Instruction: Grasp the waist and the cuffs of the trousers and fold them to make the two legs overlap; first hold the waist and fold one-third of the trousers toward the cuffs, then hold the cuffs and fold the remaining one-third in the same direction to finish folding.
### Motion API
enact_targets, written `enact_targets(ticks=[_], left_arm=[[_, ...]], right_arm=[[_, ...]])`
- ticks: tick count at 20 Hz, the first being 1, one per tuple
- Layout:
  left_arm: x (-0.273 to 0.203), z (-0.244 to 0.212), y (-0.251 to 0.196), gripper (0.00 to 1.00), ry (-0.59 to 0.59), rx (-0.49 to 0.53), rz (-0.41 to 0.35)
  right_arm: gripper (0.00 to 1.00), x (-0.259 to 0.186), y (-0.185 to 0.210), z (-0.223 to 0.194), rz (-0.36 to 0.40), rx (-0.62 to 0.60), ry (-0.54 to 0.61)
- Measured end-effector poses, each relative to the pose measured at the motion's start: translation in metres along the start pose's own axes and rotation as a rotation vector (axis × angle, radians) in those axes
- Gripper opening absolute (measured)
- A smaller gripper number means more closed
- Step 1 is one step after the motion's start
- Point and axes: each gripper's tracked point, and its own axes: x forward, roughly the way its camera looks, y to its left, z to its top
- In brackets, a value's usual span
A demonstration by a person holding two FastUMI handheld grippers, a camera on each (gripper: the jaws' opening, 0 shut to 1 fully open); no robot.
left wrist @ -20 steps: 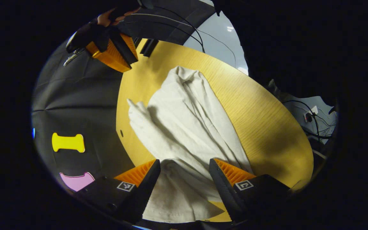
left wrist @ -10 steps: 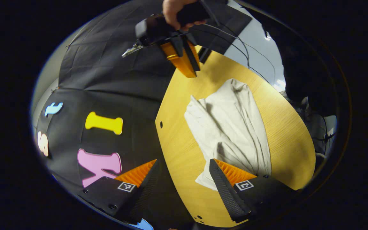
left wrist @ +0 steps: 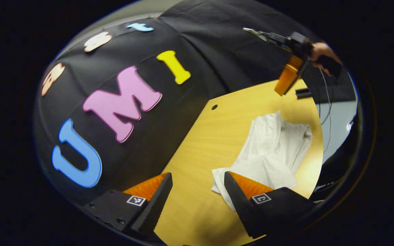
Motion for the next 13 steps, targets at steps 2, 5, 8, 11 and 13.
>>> enact_targets(ticks=[2,5,8,11,13], left_arm=[[-0.001,-0.007,0.004,0.96,0.006,-0.143,0.026],[-0.008,-0.012,0.002,0.96,0.006,-0.366,0.025],[-0.019,-0.025,-0.006,0.97,0.002,-0.640,0.008],[-0.031,-0.038,-0.014,0.97,0.019,-0.809,0.009],[-0.045,-0.046,-0.029,0.97,0.050,-0.869,0.013]], right_arm=[[0.36,-0.001,0.020,0.004,0.028,-0.032,-0.009],[0.36,-0.002,0.051,0.008,0.072,-0.077,-0.018],[0.36,-0.006,0.077,0.009,0.105,-0.156,-0.030],[0.46,-0.007,0.099,0.007,0.133,-0.236,-0.043],[0.36,-0.005,0.110,0.002,0.151,-0.277,-0.039]])
